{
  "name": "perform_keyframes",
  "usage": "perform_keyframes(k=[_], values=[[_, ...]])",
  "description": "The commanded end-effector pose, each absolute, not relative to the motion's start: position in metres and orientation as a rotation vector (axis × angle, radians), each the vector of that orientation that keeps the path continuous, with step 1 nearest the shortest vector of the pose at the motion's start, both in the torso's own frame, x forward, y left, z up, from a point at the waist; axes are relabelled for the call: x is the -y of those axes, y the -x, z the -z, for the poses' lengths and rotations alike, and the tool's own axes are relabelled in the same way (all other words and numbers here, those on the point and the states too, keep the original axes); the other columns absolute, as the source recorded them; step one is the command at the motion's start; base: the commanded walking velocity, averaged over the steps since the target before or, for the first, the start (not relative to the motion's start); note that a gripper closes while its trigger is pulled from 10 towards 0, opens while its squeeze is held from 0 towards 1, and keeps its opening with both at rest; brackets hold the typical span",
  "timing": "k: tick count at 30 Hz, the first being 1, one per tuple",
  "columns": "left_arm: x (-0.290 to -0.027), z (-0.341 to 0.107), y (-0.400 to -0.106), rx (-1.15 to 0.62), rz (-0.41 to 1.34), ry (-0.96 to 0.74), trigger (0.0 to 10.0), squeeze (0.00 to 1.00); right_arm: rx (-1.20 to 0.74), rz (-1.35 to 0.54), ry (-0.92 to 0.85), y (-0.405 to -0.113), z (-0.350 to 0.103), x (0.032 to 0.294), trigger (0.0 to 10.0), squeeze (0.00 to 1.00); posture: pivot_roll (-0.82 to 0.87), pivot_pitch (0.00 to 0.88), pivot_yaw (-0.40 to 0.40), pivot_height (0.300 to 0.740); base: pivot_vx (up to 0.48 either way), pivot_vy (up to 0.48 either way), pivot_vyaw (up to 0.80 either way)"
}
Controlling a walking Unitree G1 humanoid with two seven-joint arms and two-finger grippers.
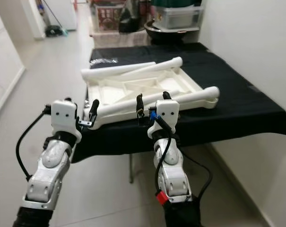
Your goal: Building children table
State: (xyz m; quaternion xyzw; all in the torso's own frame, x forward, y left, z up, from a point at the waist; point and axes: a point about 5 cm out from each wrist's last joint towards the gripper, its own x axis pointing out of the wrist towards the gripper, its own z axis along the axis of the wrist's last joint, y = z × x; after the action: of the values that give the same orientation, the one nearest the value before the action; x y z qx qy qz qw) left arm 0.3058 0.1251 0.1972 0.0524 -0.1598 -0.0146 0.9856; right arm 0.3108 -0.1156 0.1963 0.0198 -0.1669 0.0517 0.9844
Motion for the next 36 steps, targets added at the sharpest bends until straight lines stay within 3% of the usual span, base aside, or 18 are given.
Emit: perform_keyframes(k=[1, 14, 22, 24, 28, 30, 32, 36], values=[[-0.130, -0.199, -0.306, 0.319, 0.011, -0.111, 10.0, 0.00, 0.332, -0.112, -0.047, -0.310, -0.197, 0.114, 10.0, 0.00, -0.01, 0.000, 0.012, 0.740, 0.382, 0.000, 0.00], [-0.133, -0.197, -0.308, 0.302, 0.006, -0.109, 10.0, 0.00, 0.324, -0.108, -0.052, -0.311, -0.197, 0.113, 10.0, 0.00, -0.01, 0.000, 0.017, 0.740, 0.376, 0.000, 0.00], [-0.131, -0.198, -0.314, 0.264, 0.072, -0.126, 10.0, 0.00, 0.341, -0.095, -0.054, -0.312, -0.201, 0.114, 10.0, 0.00, -0.01, 0.000, 0.016, 0.740, 0.000, 0.000, 0.00], [-0.131, -0.204, -0.322, 0.238, 0.168, -0.213, 10.0, 0.00, 0.347, -0.087, -0.056, -0.312, -0.202, 0.115, 10.0, 0.00, -0.01, 0.000, 0.018, 0.740, 0.000, 0.000, 0.00], [-0.130, -0.207, -0.325, 0.224, 0.230, -0.228, 10.0, 0.00, 0.349, -0.083, -0.059, -0.312, -0.203, 0.115, 10.0, 0.00, 0.00, 0.000, 0.019, 0.740, 0.000, 0.000, 0.00], [-0.134, -0.218, -0.334, 0.162, 0.381, -0.319, 10.0, 0.00, 0.346, -0.066, -0.049, -0.314, -0.205, 0.118, 10.0, 0.00, 0.00, 0.000, 0.018, 0.740, 0.000, 0.000, 0.00], [-0.134, -0.218, -0.334, 0.162, 0.381, -0.319, 10.0, 0.00, 0.346, -0.066, -0.049, -0.314, -0.205, 0.118, 10.0, 0.00, 0.00, 0.000, 0.018, 0.740, 0.000, 0.000, 0.00], [-0.145, -0.231, -0.356, 0.041, 0.601, -0.516, 10.0, 0.00, 0.331, -0.038, -0.043, -0.320, -0.206, 0.123, 10.0, 0.00, 0.02, 0.000, 0.029, 0.740, 0.000, 0.000, 0.00]])
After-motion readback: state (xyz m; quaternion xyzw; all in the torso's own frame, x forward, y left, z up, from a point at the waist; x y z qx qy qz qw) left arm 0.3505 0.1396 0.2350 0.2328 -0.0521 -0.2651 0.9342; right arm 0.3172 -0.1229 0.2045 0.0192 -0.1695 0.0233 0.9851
